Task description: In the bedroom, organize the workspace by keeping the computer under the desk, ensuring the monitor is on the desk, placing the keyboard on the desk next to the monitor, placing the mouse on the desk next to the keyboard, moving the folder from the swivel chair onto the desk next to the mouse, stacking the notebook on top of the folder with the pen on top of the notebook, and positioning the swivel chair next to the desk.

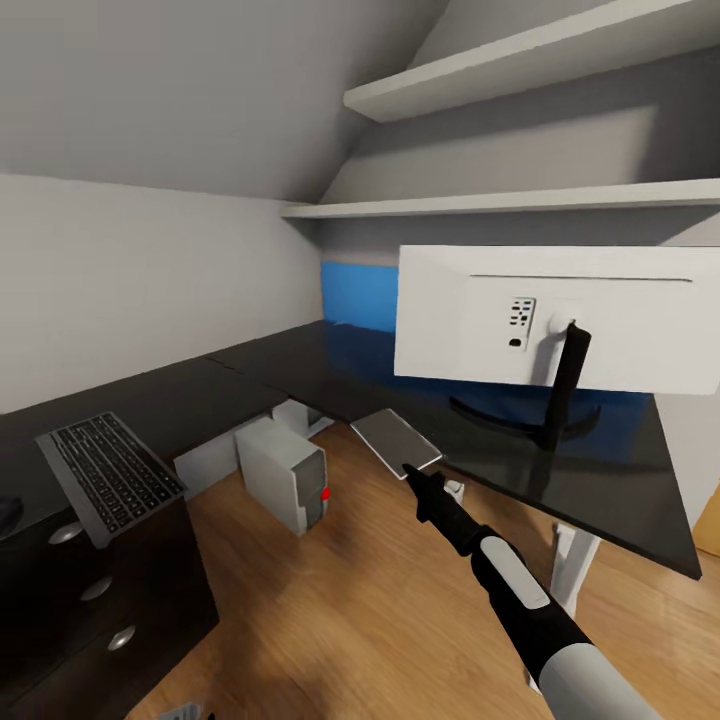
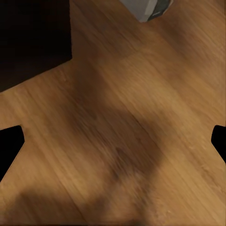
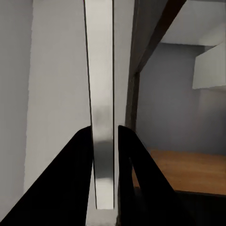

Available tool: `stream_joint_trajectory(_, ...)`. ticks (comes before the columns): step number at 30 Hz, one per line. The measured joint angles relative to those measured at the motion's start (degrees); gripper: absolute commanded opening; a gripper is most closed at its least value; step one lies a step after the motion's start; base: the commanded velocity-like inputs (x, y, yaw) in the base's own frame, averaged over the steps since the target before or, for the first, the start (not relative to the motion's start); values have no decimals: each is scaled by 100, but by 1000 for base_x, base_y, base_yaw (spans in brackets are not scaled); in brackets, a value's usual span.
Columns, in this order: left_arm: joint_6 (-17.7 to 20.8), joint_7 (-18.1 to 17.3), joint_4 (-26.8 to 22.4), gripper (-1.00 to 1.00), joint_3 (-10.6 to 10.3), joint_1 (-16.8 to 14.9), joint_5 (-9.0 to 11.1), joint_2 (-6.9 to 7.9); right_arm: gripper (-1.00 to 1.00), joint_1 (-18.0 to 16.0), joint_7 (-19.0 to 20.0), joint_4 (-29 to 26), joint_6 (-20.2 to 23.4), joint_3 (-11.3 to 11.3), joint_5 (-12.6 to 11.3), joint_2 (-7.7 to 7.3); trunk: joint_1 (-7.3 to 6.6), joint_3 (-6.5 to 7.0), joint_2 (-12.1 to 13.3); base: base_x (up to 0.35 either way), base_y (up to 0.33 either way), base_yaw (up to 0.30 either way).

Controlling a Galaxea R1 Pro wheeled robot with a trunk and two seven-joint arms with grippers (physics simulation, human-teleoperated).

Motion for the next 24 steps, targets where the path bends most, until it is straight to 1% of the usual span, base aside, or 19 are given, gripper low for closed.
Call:
stream_joint_trajectory(3, 0, 0, 1, 100, 0, 0, 0, 0, -100, 0, 0, 0, 0, 27, 2, 1, 0, 0, 0, 0, 0, 279)
stream_joint_trajectory(6, 4, 0, 2, 100, -7, 0, 0, 0, -100, 1, 5, -5, -5, 205, 8, 2, 0, 0, 0, 0, 0, 279)
stream_joint_trajectory(9, 5, 0, 4, 100, -8, 0, 0, 0, -100, 0, 8, -12, -11, 296, 6, 2, 0, 0, 0, 0, 0, 279)
stream_joint_trajectory(14, 6, -2, 9, 100, -9, 0, 0, 0, -100, 0, 9, -36, -16, 339, 9, 1, 0, 0, 0, 0, 0, 263)
stream_joint_trajectory(19, 6, -7, 10, 100, -15, -1, 0, 0, -100, 0, 32, -45, 49, 357, -1, -7, -109, 89, 199, 0, 0, 84)
stream_joint_trajectory(21, 6, -4, 10, 100, -13, -1, 0, 0, -100, 1, 39, -46, 212, 358, -2, -12, -153, 125, 279, 0, 0, 17)
stream_joint_trajectory(22, 6, -1, 10, 100, -11, -1, 0, 0, -100, 1, 42, -42, 361, 357, 0, -15, -175, 143, 319, 0, 0, 6)
stream_joint_trajectory(24, 6, -1, 10, 100, -11, -1, 0, 0, -100, 1, 44, -41, 430, 352, -12, -20, -219, 179, 400, 0, 0, 3)
